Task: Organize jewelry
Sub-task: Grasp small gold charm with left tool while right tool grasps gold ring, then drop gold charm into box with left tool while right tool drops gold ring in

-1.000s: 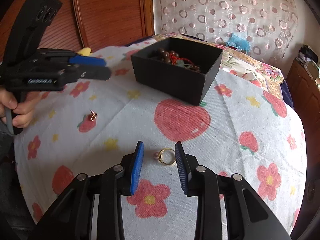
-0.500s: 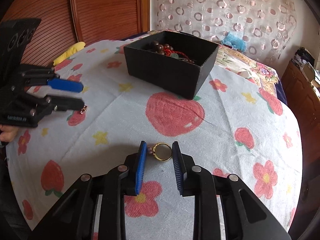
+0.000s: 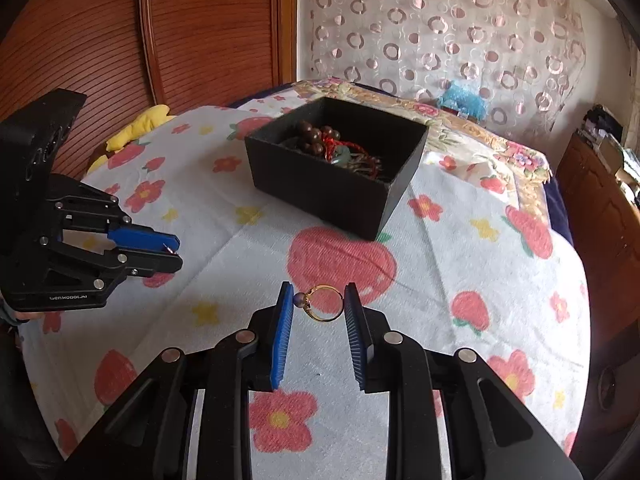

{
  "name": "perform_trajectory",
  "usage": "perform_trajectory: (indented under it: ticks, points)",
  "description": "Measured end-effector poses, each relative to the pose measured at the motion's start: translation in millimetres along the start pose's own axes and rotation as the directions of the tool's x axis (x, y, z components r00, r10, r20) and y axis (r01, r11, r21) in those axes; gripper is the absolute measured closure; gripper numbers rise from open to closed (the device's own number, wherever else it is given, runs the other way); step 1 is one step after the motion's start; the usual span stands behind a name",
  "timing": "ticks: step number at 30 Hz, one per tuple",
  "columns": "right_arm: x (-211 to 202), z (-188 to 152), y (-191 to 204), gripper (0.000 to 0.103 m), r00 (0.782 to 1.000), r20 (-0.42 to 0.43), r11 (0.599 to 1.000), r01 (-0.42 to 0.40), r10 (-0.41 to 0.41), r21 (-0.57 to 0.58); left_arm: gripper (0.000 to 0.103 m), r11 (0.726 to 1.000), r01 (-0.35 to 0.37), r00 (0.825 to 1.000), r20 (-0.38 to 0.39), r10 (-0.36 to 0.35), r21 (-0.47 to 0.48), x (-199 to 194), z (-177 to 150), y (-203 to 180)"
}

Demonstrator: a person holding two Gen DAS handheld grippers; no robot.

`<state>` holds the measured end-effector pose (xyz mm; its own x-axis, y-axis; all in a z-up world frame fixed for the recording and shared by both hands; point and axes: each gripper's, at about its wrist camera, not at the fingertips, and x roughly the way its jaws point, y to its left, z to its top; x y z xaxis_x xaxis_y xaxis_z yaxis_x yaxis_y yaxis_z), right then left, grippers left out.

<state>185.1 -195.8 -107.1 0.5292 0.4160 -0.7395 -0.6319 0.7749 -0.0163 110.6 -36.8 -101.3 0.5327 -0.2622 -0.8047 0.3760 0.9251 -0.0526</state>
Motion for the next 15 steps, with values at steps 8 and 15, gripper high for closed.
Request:
perform_trajectory:
  ticks: [8, 15]
  points:
    - [-6.1, 23.3, -9.6, 0.075, 0.998, 0.056, 1.000, 0.004, -0.004, -0.002, 0.089, 0.999, -0.002, 0.998, 0.060, 0.005, -0.048, -7.9, 18.9, 9.6]
    - [7.2, 65.0, -25.4, 0.075, 0.993, 0.114, 1.000, -0.014, 0.012, 0.016, 0.089, 0.999, 0.002, 0.992, 0.128, 0.004, -0.049, -12.9, 53.4, 10.2]
